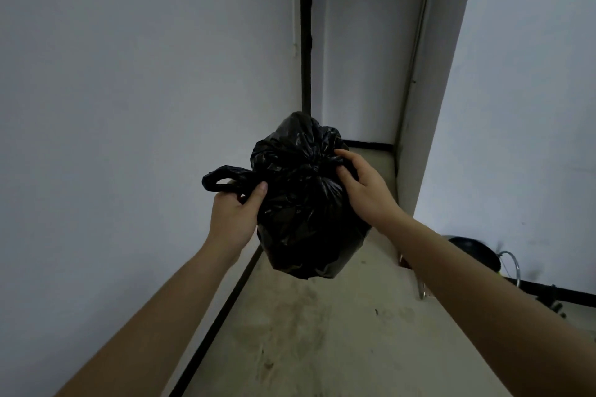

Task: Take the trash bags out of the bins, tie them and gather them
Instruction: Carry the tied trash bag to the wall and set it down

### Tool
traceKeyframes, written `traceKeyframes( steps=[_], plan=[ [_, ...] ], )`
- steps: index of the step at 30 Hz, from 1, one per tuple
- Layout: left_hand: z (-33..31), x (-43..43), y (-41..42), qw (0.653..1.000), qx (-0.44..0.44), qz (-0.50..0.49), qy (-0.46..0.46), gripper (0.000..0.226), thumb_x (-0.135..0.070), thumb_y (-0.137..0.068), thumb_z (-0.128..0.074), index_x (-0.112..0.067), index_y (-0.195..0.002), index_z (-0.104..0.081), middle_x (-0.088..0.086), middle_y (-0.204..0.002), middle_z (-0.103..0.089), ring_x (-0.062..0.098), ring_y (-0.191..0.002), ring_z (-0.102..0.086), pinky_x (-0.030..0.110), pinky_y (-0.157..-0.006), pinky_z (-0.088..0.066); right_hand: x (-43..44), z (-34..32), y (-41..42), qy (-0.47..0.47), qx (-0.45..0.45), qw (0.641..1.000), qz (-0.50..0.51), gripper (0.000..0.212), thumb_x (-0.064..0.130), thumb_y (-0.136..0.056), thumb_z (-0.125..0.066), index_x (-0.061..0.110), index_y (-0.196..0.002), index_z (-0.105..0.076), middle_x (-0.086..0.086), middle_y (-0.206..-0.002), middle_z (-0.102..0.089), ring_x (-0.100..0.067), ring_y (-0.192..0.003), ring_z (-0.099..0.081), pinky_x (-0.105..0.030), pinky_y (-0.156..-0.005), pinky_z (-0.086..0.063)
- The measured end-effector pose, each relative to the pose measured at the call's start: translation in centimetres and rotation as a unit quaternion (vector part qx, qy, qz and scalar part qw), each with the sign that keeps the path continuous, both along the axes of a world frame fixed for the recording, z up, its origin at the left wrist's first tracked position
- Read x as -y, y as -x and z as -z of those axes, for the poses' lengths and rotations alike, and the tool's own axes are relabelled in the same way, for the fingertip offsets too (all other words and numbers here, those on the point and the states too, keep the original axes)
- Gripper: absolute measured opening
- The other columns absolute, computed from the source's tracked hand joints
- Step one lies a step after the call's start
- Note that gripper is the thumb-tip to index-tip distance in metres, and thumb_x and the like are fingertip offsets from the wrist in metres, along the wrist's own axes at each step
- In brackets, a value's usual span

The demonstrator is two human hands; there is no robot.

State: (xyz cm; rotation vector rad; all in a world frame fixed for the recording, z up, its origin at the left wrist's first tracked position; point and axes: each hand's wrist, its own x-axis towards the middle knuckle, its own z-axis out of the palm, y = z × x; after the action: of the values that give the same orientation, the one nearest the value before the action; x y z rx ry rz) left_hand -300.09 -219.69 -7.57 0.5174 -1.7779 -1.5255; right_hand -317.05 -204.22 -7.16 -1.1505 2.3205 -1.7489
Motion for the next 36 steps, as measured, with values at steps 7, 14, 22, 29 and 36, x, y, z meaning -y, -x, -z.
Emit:
traceKeyframes(
  steps=[7,14,22,29,36],
  plan=[
    [-3.6,11.4,20.8,0.999,-0.016,0.032,0.001,0.014,-0.022,-0.096,-0.065,-0.013,-0.105,-0.070,0.001,-0.102,-0.075,0.010,-0.096,-0.072,0.027,-0.086,-0.057,9.2,-2.2,17.7,0.050,0.015,0.997,0.057,0.048,0.029,-0.103,-0.049,0.031,-0.150,-0.036,0.020,-0.129,-0.054,0.005,-0.120,-0.049,-0.011,-0.098,-0.037],
    [-0.7,19.0,41.5,0.997,-0.024,0.073,0.010,0.007,-0.020,-0.096,-0.064,-0.018,-0.100,-0.070,-0.002,-0.101,-0.075,0.006,-0.095,-0.071,0.021,-0.084,-0.056,16.7,1.6,37.3,0.094,0.021,0.991,0.096,0.058,0.031,-0.103,-0.049,0.027,-0.155,-0.023,0.009,-0.141,-0.051,-0.004,-0.127,-0.049,-0.024,-0.104,-0.039],
    [-2.9,29.8,63.6,0.998,-0.030,0.049,0.025,0.008,-0.021,-0.097,-0.064,-0.019,-0.101,-0.070,-0.002,-0.104,-0.074,0.006,-0.097,-0.070,0.020,-0.083,-0.055,28.8,-1.1,60.3,0.087,0.014,0.994,0.068,0.057,0.030,-0.105,-0.045,0.025,-0.156,-0.021,0.013,-0.133,-0.052,0.001,-0.119,-0.048,-0.008,-0.092,-0.038],
    [-1.7,42.7,76.7,0.999,-0.036,-0.008,0.004,0.011,-0.021,-0.096,-0.066,-0.017,-0.105,-0.070,0.000,-0.109,-0.073,0.011,-0.103,-0.070,0.027,-0.092,-0.054,42.8,-0.7,74.7,0.081,-0.002,0.997,0.019,0.052,0.025,-0.104,-0.047,0.018,-0.153,-0.031,0.017,-0.128,-0.052,0.006,-0.118,-0.049,0.004,-0.089,-0.034],
    [1.8,56.3,91.2,0.999,-0.017,0.029,0.001,0.007,-0.020,-0.096,-0.065,-0.019,-0.100,-0.071,0.001,-0.107,-0.074,0.011,-0.100,-0.071,0.027,-0.089,-0.055,56.1,2.8,88.9,0.068,0.020,0.997,0.041,0.046,0.019,-0.103,-0.048,0.017,-0.149,-0.040,0.013,-0.129,-0.055,-0.002,-0.121,-0.053,-0.016,-0.104,-0.041]
  ],
)
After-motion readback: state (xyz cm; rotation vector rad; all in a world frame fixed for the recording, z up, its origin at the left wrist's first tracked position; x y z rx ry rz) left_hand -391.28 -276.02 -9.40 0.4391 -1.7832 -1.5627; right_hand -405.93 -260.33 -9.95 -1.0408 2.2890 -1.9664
